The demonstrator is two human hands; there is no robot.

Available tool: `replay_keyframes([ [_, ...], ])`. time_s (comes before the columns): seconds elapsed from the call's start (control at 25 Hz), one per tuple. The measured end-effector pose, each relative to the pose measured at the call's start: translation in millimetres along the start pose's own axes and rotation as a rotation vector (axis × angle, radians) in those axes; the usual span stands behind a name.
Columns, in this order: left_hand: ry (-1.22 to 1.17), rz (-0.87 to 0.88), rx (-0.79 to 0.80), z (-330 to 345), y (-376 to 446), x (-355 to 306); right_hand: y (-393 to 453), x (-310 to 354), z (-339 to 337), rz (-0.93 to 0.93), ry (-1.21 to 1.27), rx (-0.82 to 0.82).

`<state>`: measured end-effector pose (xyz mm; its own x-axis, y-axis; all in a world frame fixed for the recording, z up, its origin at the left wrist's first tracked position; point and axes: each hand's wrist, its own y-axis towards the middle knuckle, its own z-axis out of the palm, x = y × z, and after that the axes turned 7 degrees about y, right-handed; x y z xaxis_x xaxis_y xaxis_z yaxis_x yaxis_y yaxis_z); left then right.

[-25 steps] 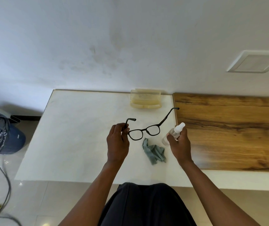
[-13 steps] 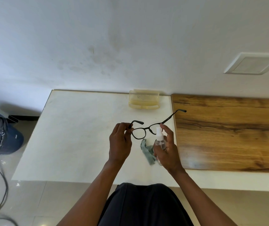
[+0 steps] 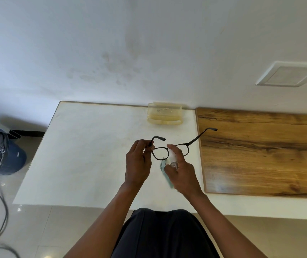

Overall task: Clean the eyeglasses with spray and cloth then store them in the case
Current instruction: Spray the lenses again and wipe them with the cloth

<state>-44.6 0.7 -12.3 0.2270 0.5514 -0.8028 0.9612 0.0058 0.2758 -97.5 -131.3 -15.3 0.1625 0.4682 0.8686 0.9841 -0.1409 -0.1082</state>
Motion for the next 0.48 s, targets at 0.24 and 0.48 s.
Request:
replay_keyframes([
  [0.24,0.000,0.016,0.005,0.9,1.9,-3.2,-0.3,9.7,7.4,-0.010,-0.171,0.039],
  [0.48,-0.004,0.013,-0.008,-0.8,3.7,-3.9,3.6,9.6,7.8,0.016,-0.189,0.017],
])
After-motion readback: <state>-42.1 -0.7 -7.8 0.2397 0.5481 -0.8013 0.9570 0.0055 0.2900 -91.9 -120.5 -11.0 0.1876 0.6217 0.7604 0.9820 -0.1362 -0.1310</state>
